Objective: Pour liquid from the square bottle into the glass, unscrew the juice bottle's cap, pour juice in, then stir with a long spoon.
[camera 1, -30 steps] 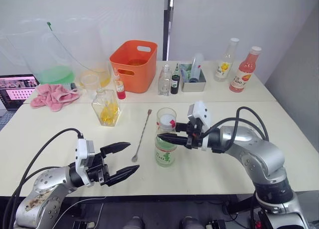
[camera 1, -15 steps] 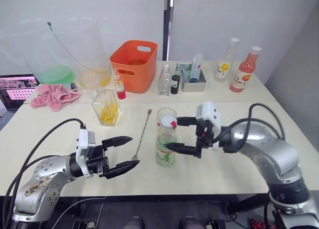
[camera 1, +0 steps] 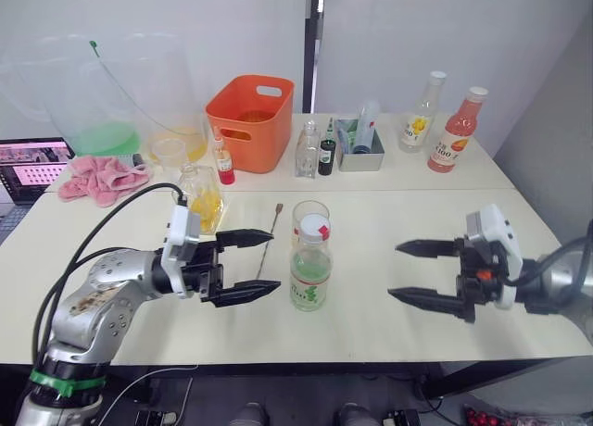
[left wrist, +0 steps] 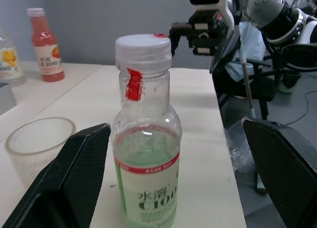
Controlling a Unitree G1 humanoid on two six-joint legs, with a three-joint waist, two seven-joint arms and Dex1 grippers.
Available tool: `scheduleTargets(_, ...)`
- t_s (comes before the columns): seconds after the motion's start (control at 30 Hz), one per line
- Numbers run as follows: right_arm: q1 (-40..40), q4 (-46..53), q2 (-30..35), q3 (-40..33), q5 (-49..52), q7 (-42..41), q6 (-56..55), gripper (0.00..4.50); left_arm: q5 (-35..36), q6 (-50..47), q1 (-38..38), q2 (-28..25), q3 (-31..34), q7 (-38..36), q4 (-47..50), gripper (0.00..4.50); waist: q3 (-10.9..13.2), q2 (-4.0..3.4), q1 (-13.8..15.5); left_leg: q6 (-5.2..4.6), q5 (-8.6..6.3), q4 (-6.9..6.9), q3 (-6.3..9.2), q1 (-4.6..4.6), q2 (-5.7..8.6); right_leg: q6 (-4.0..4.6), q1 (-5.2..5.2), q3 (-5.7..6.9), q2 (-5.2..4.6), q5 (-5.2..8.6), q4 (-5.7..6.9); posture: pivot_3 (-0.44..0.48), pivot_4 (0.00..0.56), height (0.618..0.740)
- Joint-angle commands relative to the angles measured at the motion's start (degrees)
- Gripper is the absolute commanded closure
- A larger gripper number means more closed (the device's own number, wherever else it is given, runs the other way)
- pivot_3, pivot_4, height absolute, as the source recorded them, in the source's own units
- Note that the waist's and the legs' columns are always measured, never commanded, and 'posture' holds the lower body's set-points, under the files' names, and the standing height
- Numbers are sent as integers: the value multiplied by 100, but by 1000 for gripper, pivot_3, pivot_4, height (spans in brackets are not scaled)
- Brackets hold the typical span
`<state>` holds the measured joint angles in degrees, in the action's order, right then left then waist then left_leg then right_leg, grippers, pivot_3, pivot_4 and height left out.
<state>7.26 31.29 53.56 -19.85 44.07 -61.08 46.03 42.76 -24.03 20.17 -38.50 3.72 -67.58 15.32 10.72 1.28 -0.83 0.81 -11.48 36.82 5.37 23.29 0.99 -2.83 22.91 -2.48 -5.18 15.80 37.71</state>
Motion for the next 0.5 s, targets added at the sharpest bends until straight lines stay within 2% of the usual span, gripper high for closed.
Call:
scheduleTargets(0.03, -444, 456, -92, -606, 145, 289, -96, 7, -237, -53, 578, 137, -368, -126, -344, 0, 1, 1, -4, 0, 0, 0, -2, 1, 2, -1, -1, -2, -2, 0, 1, 0, 150, 740)
scheduleTargets(0.3, -1424, 1015, -450, -1020, 208, 839, -142, 7, -571, -62, 1481, 683, -886, -273, -1180, 0, 1, 3, 0, 0, 0, 5, 3, -12, 6, -11, -31, 3, -4, 5, -12, 0, 150, 740)
scheduleTargets(0.5, -1503, 1374, -529, -974, 417, 1347, -76, 7, -775, -33, 1777, 989, -1203, -511, -1459, 0, 1, 3, 4, 0, 0, 5, 6, -14, 7, -12, -37, 2, -4, 5, -13, 0, 150, 740)
